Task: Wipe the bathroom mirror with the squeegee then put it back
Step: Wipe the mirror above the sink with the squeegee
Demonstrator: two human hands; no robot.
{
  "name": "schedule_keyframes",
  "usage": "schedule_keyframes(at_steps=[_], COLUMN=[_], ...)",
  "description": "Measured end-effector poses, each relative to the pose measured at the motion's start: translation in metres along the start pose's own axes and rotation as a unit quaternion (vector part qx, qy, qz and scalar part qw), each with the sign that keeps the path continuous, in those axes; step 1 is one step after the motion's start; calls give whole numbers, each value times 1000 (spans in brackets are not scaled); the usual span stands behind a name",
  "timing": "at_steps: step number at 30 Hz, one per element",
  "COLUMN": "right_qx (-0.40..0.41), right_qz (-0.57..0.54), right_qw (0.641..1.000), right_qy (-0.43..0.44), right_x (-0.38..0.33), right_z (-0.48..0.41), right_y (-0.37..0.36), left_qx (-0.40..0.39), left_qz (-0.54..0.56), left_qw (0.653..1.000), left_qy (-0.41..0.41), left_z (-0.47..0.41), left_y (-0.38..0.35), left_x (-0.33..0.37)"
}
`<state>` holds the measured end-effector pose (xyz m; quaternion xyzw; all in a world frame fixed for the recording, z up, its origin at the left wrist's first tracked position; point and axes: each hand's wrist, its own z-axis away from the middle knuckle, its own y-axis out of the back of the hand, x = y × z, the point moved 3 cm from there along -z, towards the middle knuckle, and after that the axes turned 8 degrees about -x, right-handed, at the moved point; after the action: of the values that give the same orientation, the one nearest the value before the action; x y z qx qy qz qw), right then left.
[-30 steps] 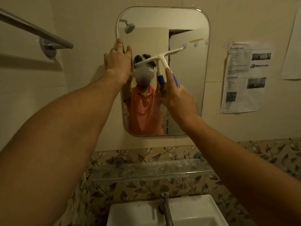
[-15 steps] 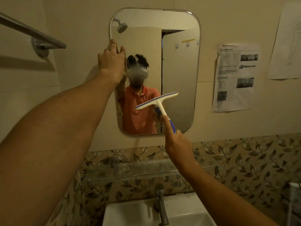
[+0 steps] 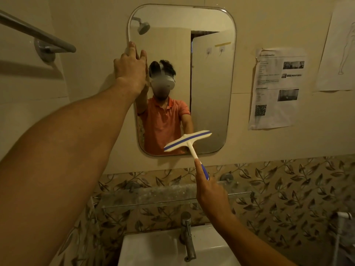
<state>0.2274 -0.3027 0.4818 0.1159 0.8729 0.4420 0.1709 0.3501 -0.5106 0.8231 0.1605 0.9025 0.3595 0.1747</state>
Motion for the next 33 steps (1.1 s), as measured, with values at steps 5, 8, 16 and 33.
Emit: schedule_keyframes(at_steps=[5, 8, 16, 33], right_qx=[-25, -42, -29, 208], right_qz=[8, 18, -28, -134], right_qw=[1000, 999, 999, 965], right_qy=[-1, -3, -27, -88], right_x=[6, 11, 33, 2], right_z=[12, 15, 23, -200], right_y=[-8, -11, 18, 258], left_qx=[-1, -2, -5, 12], left_qz=[-1, 1, -7, -30], left_qw=[1000, 1000, 1000, 999], left_qy=[-2, -4, -8, 2], left_z=[1, 1, 1, -4], left_y=[-1, -1, 0, -3], left_x=[0, -1, 0, 0])
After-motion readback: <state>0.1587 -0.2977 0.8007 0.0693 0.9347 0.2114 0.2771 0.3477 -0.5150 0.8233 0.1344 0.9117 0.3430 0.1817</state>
